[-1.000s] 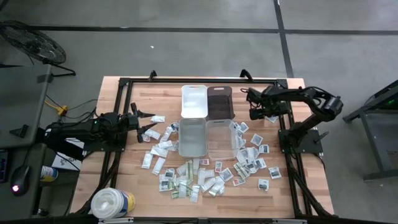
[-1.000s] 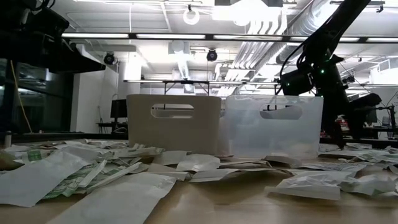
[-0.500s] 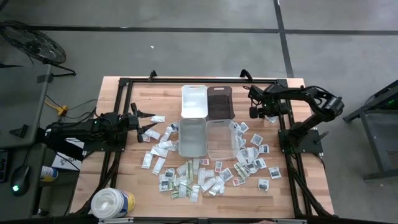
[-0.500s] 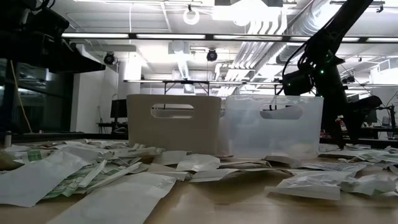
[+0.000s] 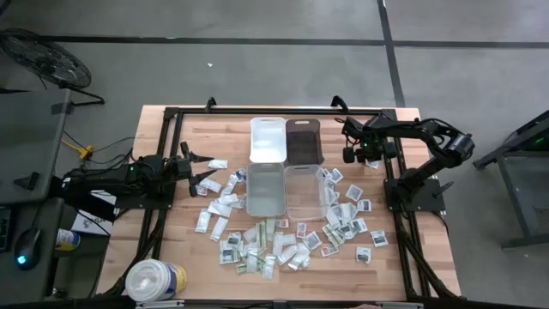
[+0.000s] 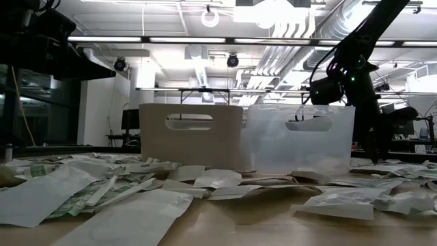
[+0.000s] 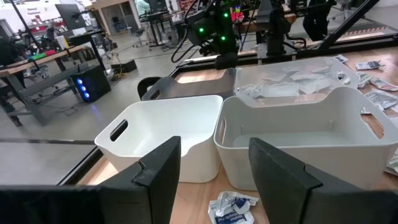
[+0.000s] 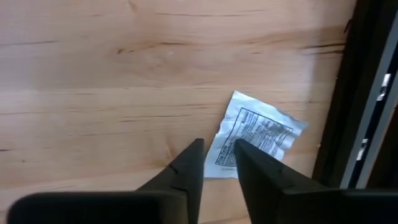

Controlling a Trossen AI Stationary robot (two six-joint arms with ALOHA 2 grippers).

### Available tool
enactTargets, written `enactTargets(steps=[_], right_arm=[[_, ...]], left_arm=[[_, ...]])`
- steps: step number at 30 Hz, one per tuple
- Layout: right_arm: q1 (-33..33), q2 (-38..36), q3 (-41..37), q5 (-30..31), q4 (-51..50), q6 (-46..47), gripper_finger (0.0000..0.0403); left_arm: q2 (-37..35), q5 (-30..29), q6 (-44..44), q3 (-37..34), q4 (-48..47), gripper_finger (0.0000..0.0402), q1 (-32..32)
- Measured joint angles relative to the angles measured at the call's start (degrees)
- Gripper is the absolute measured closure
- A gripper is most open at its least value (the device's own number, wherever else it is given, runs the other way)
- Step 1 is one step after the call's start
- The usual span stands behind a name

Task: Pick & Place First Aid Supplies
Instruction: Put the blue alcohol pad into the black bin

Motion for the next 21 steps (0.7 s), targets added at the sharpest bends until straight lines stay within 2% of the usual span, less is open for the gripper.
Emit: enactTargets(steps=[8,16,21], right_arm=[[0.02,0.02,0.00,-0.68,0.61,-0.05,0.0395],[0.02,-0.62,0.05,-1.12,0.46,-1.12,0.0401],[-0.07,-3.83,0.66,-3.05,-1.09,-4.37,0.0402]], left_arm=[[0.01,-0.02,0.00,0.00,0.00,0.0213,-0.02],[0.01,-0.04,0.00,0.00,0.00,0.0213,0.00],[0.00,-0.05,0.00,0.00,0.00,0.0213,-0.02]])
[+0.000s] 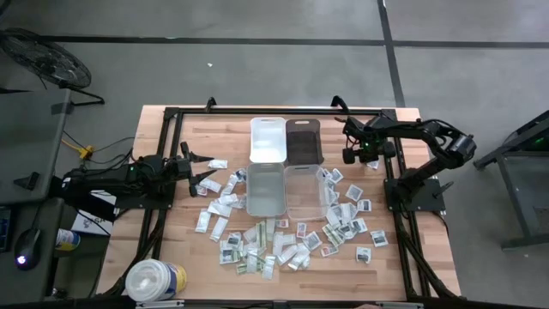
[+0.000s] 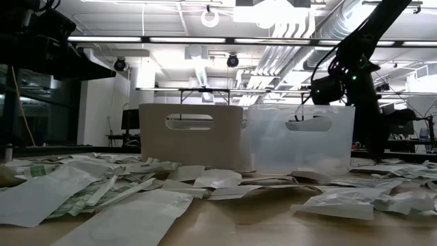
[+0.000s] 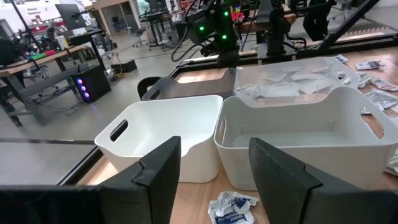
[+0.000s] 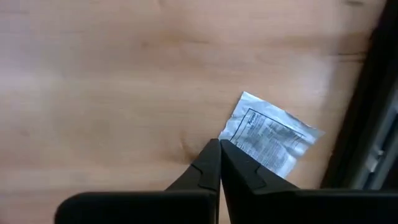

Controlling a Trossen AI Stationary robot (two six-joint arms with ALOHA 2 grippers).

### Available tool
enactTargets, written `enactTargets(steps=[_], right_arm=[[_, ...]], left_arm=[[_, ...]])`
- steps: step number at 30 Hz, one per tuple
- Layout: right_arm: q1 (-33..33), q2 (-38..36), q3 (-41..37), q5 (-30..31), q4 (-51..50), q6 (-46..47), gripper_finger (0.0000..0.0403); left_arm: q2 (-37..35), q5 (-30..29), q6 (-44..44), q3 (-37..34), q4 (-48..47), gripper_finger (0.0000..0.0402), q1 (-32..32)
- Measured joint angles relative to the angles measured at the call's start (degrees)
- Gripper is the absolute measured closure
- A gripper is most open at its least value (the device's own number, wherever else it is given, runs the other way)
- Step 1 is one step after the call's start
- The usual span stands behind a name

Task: Pick & Place First Aid Supplies
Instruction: Put the blue alcohol pad into the black bin

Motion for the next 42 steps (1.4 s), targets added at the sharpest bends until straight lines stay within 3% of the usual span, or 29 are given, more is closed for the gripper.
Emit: enactTargets(steps=[9,18,23,31,42], right_arm=[[1.12,-11.56,0.96,-10.07,1.96,-3.67,0.0403],[3.33,-28.10,1.01,-25.36,11.83,-6.60,0.0403],[4.96,-32.86,1.05,-34.93,18.95,-9.30,0.0403],[6.23,-32.61,1.11,-50.06,32.25,-9.90,0.0403],[5.27,-23.37,1.11,-52.31,37.18,-9.04,0.0403]], left_arm=[[-0.02,-0.02,0.00,0.00,0.00,0.0213,-0.01],[-0.01,-0.19,0.00,-0.02,0.00,0.0213,0.02],[0.00,-0.18,0.00,0.00,0.00,0.0213,-0.01],[0.00,-0.17,0.00,0.00,0.00,0.0213,0.01],[0.01,0.03,0.00,0.00,0.00,0.0213,0.02]])
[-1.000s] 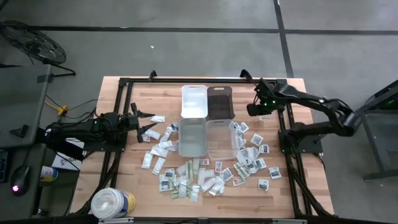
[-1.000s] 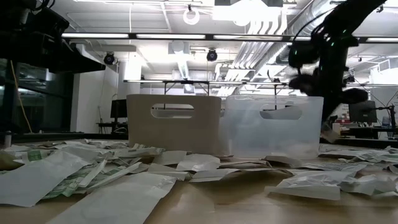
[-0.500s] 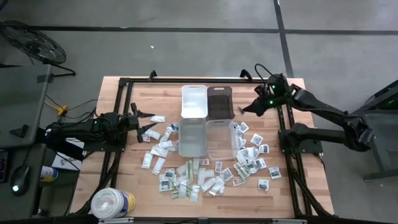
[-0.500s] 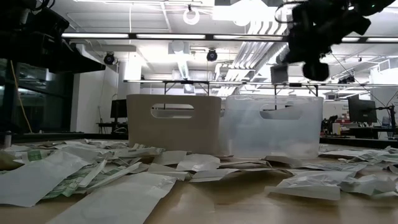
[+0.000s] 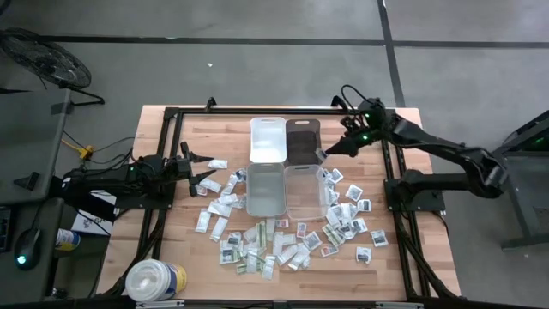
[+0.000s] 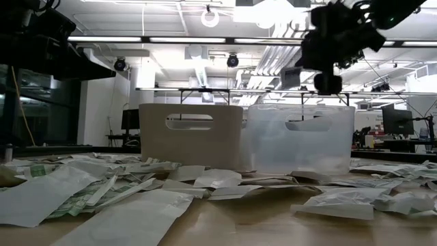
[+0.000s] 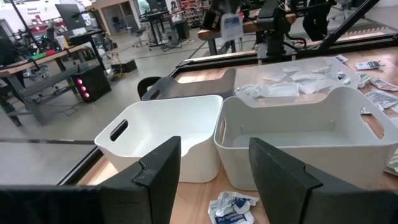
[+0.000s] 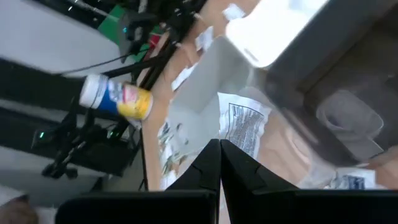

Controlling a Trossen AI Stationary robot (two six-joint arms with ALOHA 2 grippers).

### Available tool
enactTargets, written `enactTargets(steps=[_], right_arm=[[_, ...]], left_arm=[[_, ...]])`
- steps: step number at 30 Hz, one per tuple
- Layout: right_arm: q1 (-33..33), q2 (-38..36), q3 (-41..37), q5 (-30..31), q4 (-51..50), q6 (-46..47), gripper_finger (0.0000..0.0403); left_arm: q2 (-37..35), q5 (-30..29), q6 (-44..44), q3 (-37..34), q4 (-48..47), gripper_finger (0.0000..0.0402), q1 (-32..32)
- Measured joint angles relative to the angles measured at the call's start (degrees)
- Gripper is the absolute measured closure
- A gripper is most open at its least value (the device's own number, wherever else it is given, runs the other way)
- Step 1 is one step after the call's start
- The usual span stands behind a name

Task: Pick & Place First Aid Supplies
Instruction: Put the blue alcohol pad into the black bin

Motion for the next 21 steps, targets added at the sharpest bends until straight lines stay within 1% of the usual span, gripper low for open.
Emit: enactTargets(steps=[6,10,15,21], right_arm=[[-0.05,9.24,0.02,7.63,8.57,7.15,0.0403],[-0.05,14.16,0.02,12.61,12.98,11.77,0.0403],[-0.07,18.86,0.04,14.57,16.65,13.69,0.0403],[-0.33,23.36,0.04,15.45,17.08,13.87,0.0403]], left_arm=[[-0.01,0.00,0.00,0.00,0.00,0.0213,-0.01],[0.00,0.00,0.00,0.00,0.00,0.0213,0.00],[-0.02,-0.02,0.00,-0.01,0.00,0.0213,-0.01],[-0.02,-0.02,0.00,0.00,0.00,0.0213,0.00]])
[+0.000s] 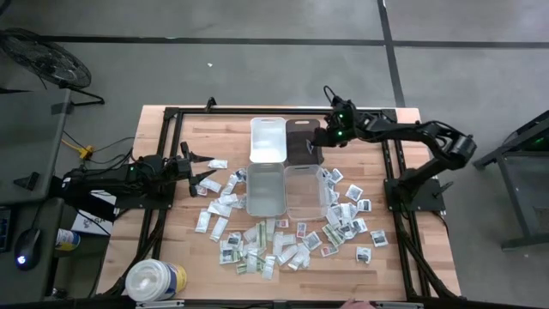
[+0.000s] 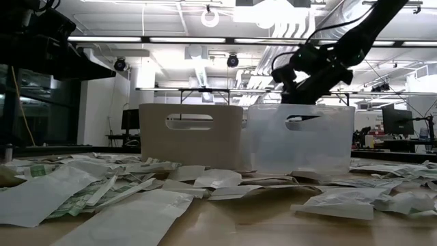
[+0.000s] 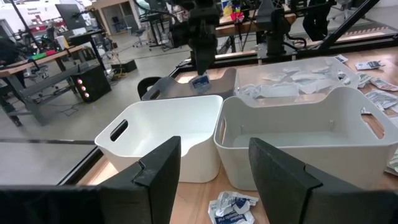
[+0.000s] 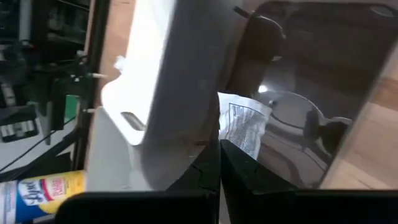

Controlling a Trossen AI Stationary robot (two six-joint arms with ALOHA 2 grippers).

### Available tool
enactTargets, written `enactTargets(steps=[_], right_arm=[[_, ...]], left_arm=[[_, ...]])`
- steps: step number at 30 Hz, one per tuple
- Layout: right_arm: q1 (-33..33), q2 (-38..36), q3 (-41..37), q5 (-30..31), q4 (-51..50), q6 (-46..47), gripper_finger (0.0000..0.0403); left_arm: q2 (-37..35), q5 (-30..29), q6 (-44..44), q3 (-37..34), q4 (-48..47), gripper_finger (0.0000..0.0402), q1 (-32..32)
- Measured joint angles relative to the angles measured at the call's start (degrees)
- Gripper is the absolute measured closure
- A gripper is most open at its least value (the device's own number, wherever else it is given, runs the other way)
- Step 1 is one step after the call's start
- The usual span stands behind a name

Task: Pick & Place First Aid Supplies
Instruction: Put the blue alcohol pad into the black bin

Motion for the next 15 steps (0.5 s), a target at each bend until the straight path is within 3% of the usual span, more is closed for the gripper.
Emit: enactTargets(steps=[8,15], right_arm=[[0.00,0.74,0.01,0.38,0.01,-0.32,0.0395],[0.00,0.74,0.02,2.38,0.02,-1.31,0.0328]], left_arm=[[0.02,-0.01,0.00,-0.01,0.00,0.0213,0.00],[0.02,-0.02,0.00,0.00,0.00,0.0213,0.00]])
